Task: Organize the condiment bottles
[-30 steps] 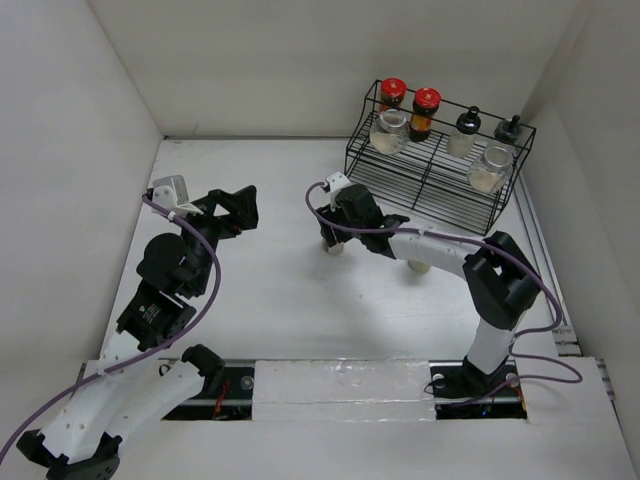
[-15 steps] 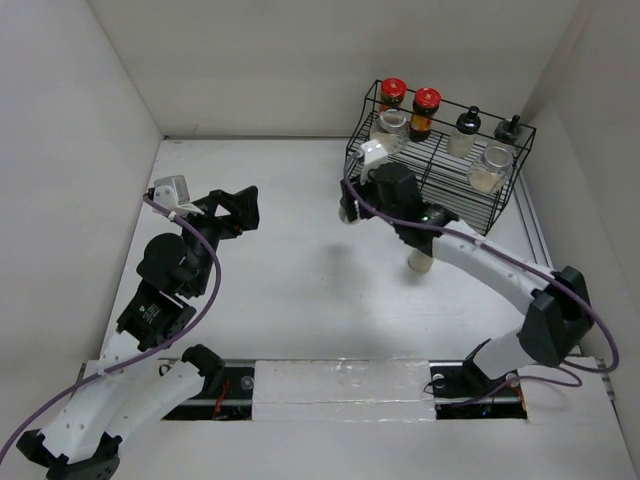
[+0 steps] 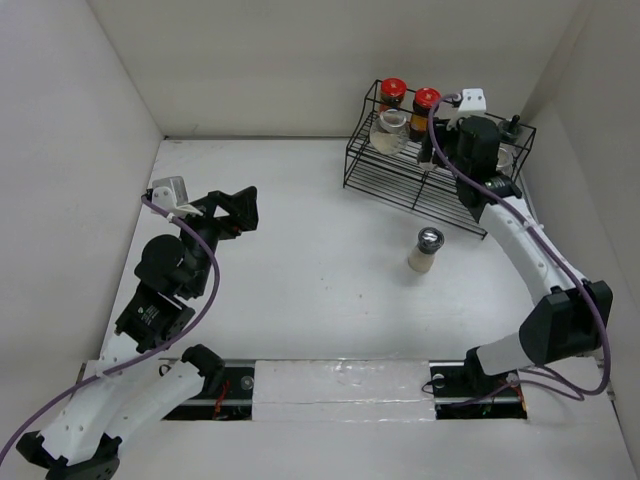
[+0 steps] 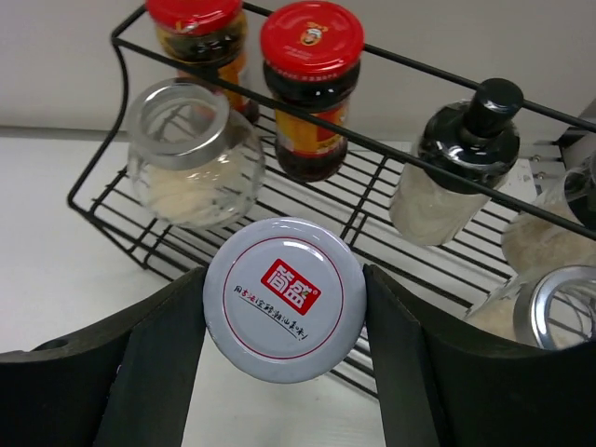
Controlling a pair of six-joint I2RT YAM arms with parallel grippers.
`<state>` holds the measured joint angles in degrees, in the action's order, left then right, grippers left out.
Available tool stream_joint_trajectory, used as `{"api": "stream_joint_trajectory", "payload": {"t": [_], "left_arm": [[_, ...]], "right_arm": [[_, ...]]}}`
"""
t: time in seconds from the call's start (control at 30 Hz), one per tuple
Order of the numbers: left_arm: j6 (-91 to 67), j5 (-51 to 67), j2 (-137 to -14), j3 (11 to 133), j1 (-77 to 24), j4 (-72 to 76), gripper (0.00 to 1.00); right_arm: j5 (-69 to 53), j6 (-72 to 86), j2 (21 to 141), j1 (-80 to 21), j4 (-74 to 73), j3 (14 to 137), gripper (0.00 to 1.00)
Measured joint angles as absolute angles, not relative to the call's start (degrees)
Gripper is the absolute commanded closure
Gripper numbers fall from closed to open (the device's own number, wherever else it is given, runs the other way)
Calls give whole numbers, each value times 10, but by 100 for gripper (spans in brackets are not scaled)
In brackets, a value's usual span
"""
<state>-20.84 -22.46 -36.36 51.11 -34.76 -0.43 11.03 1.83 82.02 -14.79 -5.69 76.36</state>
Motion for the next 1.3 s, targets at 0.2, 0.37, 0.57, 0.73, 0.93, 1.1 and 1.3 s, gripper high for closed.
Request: {"api": "stream_joint_trajectory", "payload": {"t": [0.2,0.37,0.57,0.73,0.93,1.1,1.3], "left_arm": [[-206,-225,-364,511,-348,-4,13],[-204,-225,-368,511,-348,-4,13],[-200,-225,-370,511,-348,-3,13],[-200,-225,-374,511,-348,-3,13],[-200,-225,-374,511,-348,-3,13],[-200,-225,-374,511,-348,-3,13],[-200,-225,-374,511,-348,-3,13]], "right_arm": [[71,18,877,-95,-55,799,54],[55,18,919,-83,-52,813,54],[28,19,959,-87,-43,821,53],[25,19,976,-95,-24,831,46],[25,19,987,-105,-16,839,31],[27,20,987,-109,-8,846,8],[30,19,956,-114,0,849,3]]}}
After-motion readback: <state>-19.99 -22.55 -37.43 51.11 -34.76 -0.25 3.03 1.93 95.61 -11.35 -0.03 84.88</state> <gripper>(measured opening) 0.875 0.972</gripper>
